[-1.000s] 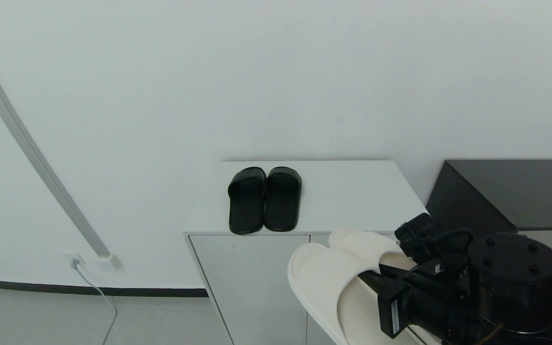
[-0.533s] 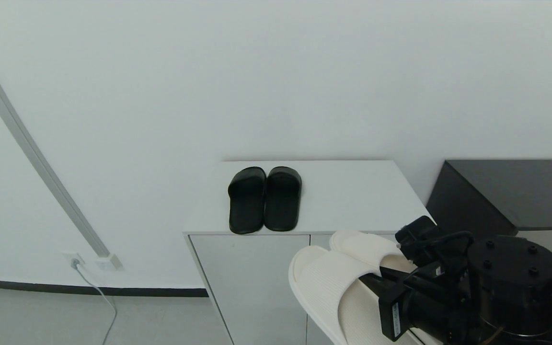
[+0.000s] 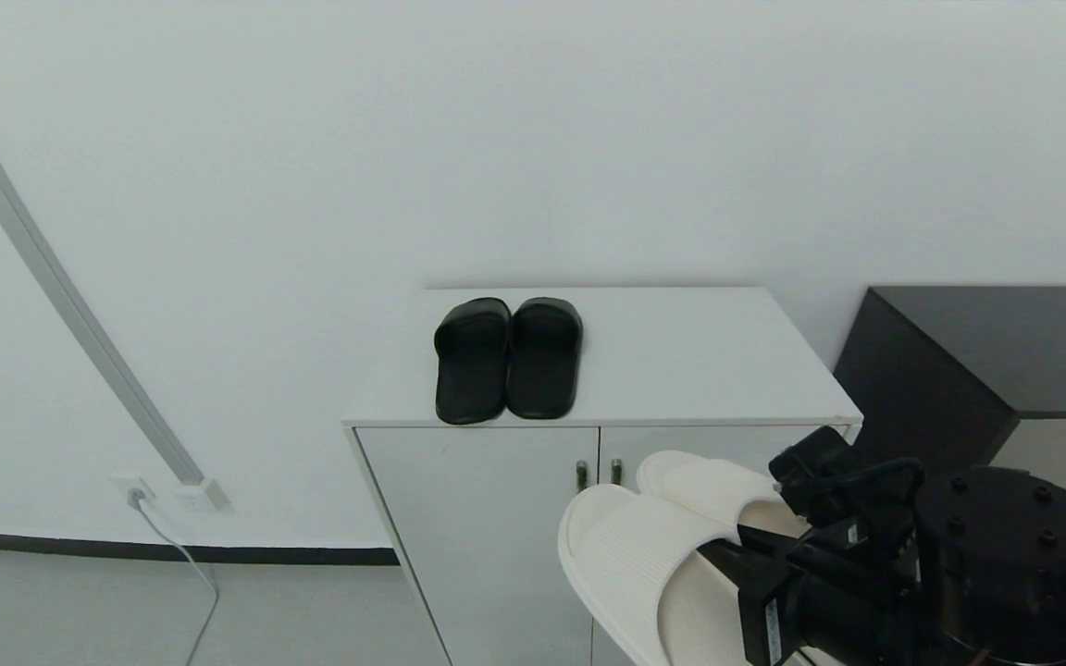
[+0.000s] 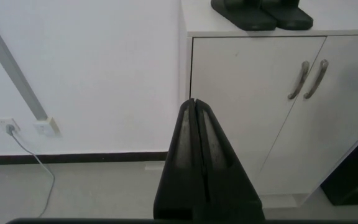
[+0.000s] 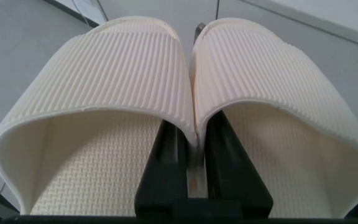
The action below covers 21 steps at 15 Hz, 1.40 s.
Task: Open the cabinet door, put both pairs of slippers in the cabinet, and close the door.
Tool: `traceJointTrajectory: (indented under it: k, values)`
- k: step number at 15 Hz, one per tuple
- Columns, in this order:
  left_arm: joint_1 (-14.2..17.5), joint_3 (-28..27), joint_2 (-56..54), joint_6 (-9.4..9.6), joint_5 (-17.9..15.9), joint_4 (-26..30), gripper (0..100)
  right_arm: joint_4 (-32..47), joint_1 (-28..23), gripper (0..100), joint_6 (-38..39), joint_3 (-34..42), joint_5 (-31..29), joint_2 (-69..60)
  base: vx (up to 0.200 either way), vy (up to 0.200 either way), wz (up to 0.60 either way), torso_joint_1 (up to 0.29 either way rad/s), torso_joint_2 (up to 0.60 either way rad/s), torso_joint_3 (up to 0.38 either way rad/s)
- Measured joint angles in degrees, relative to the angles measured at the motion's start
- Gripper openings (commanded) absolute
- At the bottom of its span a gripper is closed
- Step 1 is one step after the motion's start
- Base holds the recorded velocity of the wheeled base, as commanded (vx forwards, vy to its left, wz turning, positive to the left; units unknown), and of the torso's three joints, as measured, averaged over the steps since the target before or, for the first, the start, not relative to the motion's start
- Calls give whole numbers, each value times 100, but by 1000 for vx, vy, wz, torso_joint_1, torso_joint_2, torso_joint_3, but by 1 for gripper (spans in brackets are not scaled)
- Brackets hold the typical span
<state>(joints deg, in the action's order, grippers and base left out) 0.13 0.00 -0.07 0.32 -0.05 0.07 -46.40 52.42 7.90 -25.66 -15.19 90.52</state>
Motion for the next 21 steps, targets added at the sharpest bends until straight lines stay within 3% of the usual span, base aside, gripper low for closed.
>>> traceJointTrajectory:
  k: [1,21]
  values:
    - [0,0,0,-2,-2,2,100,1,6,0,0,12,0,-2,0,0,0,-237,525,295]
    - [-4,0,0,28,-22,2,100,6,77,0,0,229,55,28,0,0,0,-190,511,321]
